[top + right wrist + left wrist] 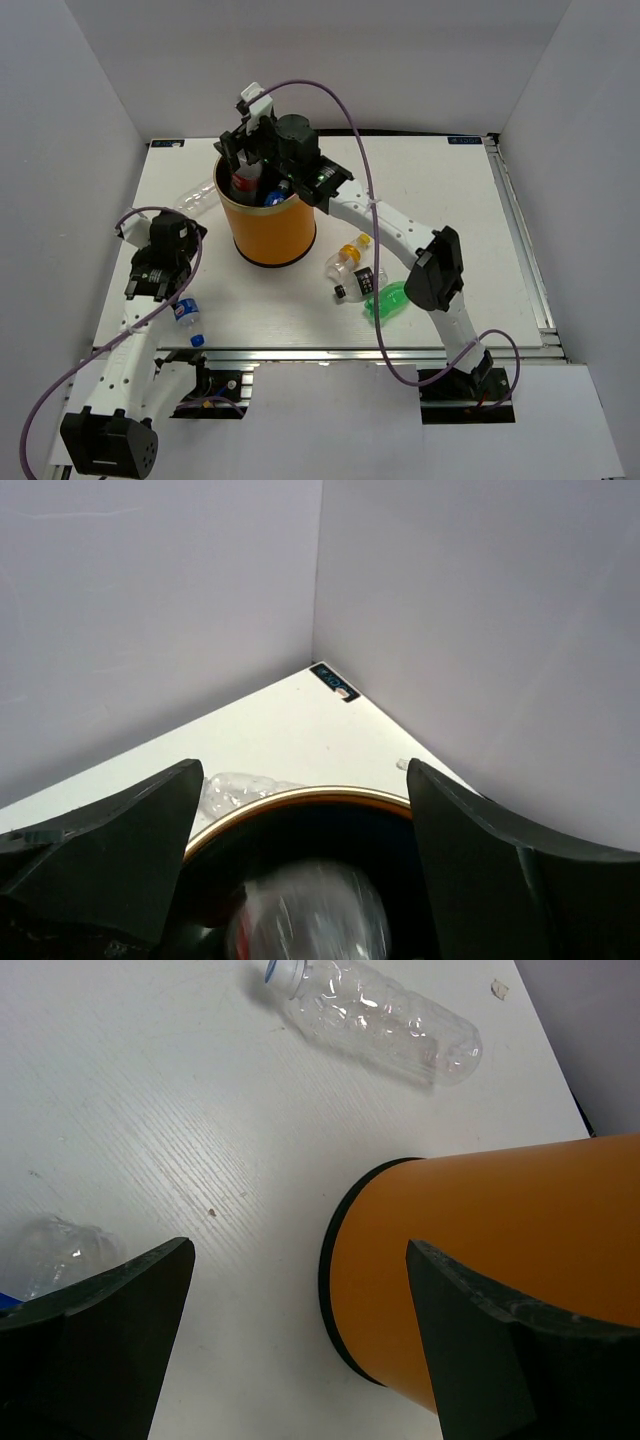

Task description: Put the plastic bottles in the bin

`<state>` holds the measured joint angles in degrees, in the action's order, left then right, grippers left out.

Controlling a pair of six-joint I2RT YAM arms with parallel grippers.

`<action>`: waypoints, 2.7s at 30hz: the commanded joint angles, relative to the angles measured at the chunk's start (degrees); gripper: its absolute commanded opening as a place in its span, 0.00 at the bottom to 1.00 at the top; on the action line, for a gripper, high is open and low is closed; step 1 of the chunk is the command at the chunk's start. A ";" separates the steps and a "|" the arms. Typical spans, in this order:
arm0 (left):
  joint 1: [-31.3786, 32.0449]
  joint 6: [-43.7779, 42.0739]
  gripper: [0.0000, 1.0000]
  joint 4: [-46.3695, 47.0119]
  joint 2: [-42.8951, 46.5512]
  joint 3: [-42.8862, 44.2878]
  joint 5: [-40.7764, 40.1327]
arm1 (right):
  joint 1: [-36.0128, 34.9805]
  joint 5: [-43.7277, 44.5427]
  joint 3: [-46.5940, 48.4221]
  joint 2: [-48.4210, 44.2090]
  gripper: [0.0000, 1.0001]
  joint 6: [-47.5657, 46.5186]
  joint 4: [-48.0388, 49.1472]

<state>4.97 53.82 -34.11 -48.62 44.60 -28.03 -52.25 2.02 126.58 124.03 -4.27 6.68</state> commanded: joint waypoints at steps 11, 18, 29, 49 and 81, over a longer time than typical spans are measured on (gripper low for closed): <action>-0.31 0.14 0.98 1.76 -0.69 -0.48 -1.94 | 1.71 28.45 -48.84 -46.97 0.90 8.86 -7.97; -0.49 -0.48 0.98 2.47 -1.21 -0.13 -2.99 | 5.14 32.80 -80.95 -71.10 0.89 41.48 -28.16; -0.40 0.67 0.98 4.75 -0.33 -1.36 -2.29 | 5.40 29.80 -93.79 -80.35 0.89 59.19 -39.56; -0.40 0.41 0.98 4.58 0.55 -1.97 -5.02 | 7.86 30.94 -105.76 -65.22 0.68 68.17 -24.52; -0.58 -2.05 0.98 5.72 -3.41 -1.44 -1.15 | -0.40 2.28 -10.99 -17.84 0.89 4.54 -16.28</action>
<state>4.62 52.12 -28.27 -52.10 42.78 -29.43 -52.95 4.71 118.58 114.76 2.37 -13.80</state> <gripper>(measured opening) 0.978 0.893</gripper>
